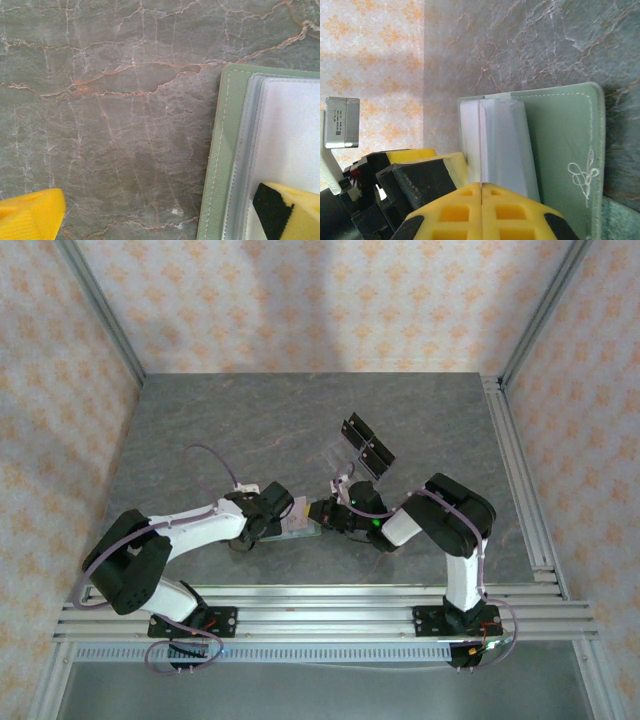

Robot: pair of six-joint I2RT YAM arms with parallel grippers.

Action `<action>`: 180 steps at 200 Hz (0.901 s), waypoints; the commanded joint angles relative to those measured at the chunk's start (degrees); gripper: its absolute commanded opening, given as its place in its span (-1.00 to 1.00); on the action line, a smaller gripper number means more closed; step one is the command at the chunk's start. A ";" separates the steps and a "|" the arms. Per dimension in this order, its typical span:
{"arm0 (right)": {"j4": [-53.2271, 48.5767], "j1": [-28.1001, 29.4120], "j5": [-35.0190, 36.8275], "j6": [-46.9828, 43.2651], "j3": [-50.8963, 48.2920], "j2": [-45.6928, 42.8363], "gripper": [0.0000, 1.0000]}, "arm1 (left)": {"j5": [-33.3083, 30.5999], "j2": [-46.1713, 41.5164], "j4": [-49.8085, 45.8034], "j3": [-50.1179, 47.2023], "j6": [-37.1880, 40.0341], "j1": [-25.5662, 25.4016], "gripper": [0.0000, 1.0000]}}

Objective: Put the credit cards into the card holder

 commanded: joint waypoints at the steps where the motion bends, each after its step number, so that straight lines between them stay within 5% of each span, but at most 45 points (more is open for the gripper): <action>1: 3.15 0.32 -0.13 -0.79 0.06 -0.73 -1.00 | -0.88 0.87 -2.31 -1.44 -0.22 0.03 0.99; 180: 6.91 0.81 -4.77 2.12 1.68 7.18 -1.00 | -0.94 0.72 -2.21 -1.66 -0.40 0.08 0.99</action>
